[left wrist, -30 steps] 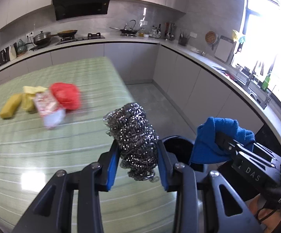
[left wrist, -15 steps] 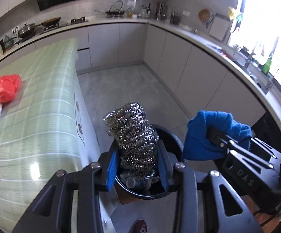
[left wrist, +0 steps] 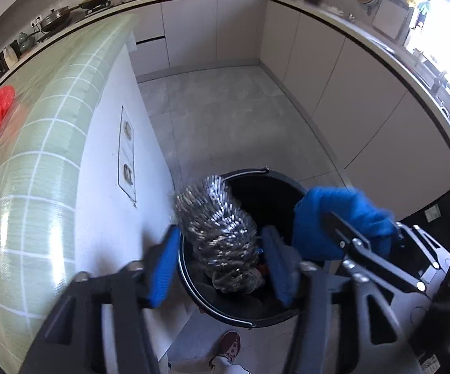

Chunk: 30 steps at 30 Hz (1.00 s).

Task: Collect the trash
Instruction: 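Open both tools to drop the cloth and steel wool into the bucket, then move both open tools back toward the milk carton and yellow rag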

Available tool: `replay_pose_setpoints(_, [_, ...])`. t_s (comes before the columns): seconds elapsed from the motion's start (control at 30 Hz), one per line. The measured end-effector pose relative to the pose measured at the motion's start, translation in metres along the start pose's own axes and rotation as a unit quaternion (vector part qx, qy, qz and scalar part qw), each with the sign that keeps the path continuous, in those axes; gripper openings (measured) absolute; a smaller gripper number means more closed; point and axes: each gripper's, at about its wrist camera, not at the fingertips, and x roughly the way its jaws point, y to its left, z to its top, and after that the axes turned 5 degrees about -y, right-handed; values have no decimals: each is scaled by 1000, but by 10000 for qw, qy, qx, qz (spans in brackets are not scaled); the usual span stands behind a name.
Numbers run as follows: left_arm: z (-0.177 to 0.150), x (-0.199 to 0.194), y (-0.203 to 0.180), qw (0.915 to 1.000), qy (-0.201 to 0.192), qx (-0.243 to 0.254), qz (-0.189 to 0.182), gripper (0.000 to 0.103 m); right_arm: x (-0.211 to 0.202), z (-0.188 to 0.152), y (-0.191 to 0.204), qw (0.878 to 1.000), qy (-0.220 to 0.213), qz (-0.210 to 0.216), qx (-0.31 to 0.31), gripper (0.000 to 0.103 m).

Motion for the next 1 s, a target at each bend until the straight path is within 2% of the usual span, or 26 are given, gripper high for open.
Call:
replay_pose_setpoints(0.03, [2,-1,-1,10000,-15,7,66,68,2,0,-2,10000,-9,-87,14,60])
replay_pose_setpoints(0.07, [3,-2,-1,10000,-17,0,75,69,1,1,-3,9999,-42,-130,76,61])
replay_pose_setpoints(0.3, [4,-23,0,9996,-205,-181,-44,72,-23,11,-17,9985,-347,-205,372,61])
replay_pose_setpoints(0.53, [12,-81,13,9968,-705,-306,-218,72,-65,24,-12,9967,-619,-211,472,61])
replay_pose_setpoints(0.63, [10,-108,24,9947,-950,-308,-262,72,-86,32,1,9959,-778,-191,416,61])
replay_pose_setpoints(0.8, [13,-137,62,9904,-1299,-411,-224,72,-121,42,36,9935,-1083,-62,333,61])
replay_pose_setpoints(1.0, [9,-164,129,9853,-1566,-669,107,72,-151,55,108,9902,-1367,274,40,62])
